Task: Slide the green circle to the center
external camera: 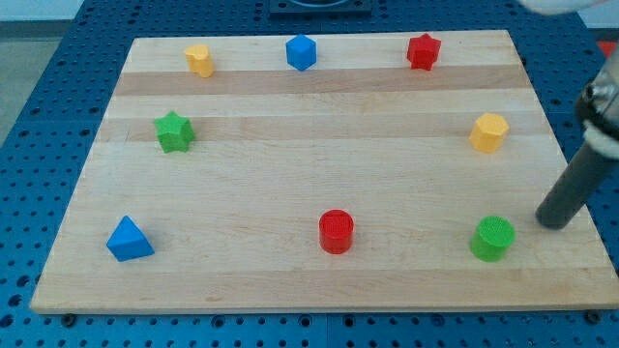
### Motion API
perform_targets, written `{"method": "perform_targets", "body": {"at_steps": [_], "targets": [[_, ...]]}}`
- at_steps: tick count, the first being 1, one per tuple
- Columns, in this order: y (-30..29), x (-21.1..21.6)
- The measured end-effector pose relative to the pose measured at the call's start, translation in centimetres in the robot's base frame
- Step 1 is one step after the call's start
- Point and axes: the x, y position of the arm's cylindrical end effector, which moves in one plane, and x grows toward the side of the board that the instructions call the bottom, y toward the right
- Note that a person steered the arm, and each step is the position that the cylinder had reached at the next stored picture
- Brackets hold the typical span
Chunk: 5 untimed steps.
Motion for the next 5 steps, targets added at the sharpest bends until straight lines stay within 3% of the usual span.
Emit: {"method": "perform_targets", "body": {"at_steps": [1,2,3,4,5], "targets": [[-0.4,0.1],[0.2,6.3],[-2.0,9.7],[-4.0,9.6],[-11.3,9.6]]}}
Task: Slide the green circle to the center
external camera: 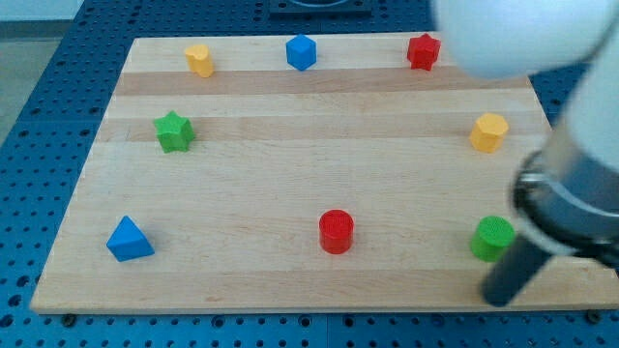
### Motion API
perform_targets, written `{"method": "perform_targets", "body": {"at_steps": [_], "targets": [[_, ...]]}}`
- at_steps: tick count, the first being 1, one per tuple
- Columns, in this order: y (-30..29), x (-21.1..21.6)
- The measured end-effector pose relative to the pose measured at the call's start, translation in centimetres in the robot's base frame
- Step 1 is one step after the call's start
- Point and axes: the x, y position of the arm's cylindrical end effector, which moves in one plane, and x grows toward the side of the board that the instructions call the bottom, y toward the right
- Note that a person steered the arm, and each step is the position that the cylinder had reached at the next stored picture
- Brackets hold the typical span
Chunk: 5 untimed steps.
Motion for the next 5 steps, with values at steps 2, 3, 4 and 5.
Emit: {"method": "perform_targets", "body": {"at_steps": [2,3,4,5], "targets": [[-10.4,-4.5],[-14.3,-4.6],[-20.4,-10.9],[-22.1,-14.1]]}}
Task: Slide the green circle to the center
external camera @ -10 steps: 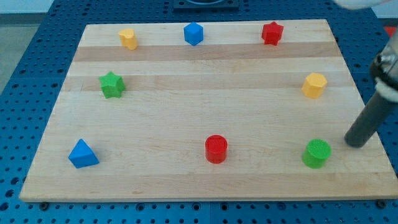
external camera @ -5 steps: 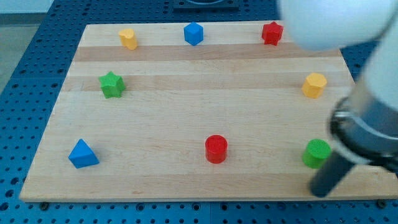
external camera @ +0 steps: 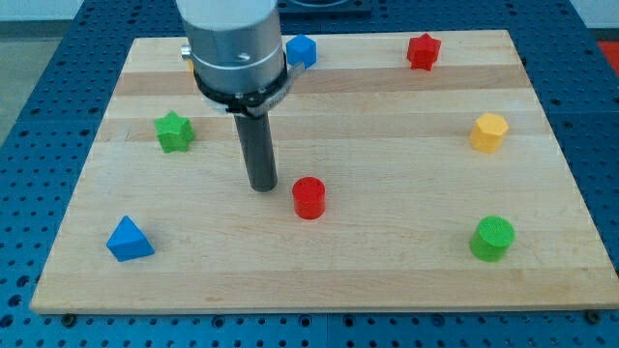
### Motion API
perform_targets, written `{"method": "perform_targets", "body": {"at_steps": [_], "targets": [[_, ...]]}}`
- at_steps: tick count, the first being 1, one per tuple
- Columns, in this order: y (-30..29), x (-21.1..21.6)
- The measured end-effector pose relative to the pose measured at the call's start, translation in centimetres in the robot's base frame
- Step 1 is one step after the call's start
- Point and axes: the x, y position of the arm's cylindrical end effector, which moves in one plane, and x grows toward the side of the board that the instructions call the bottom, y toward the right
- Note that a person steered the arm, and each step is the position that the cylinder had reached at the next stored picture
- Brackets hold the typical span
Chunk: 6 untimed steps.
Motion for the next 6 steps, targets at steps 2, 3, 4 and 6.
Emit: {"method": "perform_targets", "body": {"at_steps": [2,3,4,6], "targets": [[0.5,3.8],[0.2,3.8],[1.8,3.8],[7.4,4.6]]}}
